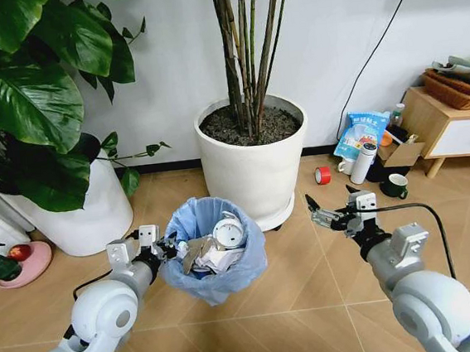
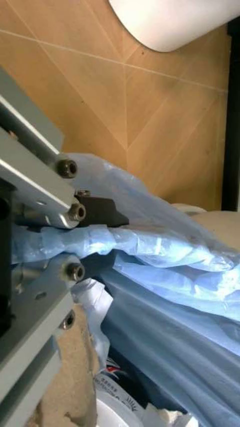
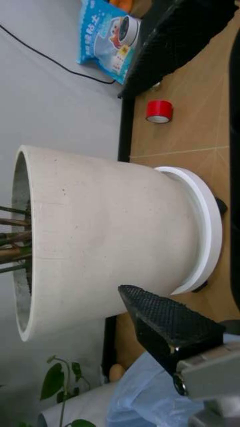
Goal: Pick up the trash bin and place the garbage on the floor into it.
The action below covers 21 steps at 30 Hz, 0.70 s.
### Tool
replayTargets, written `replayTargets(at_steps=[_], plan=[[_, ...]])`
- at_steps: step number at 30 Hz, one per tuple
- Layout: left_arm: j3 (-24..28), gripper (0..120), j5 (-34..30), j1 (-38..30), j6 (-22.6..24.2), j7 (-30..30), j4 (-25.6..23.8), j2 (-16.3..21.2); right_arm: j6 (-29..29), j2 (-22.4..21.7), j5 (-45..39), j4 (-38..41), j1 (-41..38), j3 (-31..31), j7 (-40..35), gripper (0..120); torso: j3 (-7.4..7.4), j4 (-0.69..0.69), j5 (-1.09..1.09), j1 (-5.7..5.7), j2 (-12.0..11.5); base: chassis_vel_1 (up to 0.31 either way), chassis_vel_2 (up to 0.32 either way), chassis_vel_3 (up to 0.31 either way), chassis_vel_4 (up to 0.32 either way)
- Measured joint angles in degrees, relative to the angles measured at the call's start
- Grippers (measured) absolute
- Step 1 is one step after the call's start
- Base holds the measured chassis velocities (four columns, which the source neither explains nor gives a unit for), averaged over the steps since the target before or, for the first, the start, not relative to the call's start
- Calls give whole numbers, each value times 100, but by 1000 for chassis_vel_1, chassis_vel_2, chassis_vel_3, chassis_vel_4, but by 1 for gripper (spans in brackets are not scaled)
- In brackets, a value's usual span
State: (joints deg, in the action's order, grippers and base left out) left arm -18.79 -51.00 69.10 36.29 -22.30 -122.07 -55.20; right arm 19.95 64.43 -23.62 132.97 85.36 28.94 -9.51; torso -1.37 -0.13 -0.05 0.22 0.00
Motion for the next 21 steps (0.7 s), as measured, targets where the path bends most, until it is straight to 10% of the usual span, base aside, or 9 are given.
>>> replayTargets(at_steps=[21], plan=[[-3, 0, -9, 56, -20, 4, -117, -46, -145, 195, 381, 158, 411, -93, 29, 100, 0, 0, 1, 0, 0, 105, -52, -106, 52]])
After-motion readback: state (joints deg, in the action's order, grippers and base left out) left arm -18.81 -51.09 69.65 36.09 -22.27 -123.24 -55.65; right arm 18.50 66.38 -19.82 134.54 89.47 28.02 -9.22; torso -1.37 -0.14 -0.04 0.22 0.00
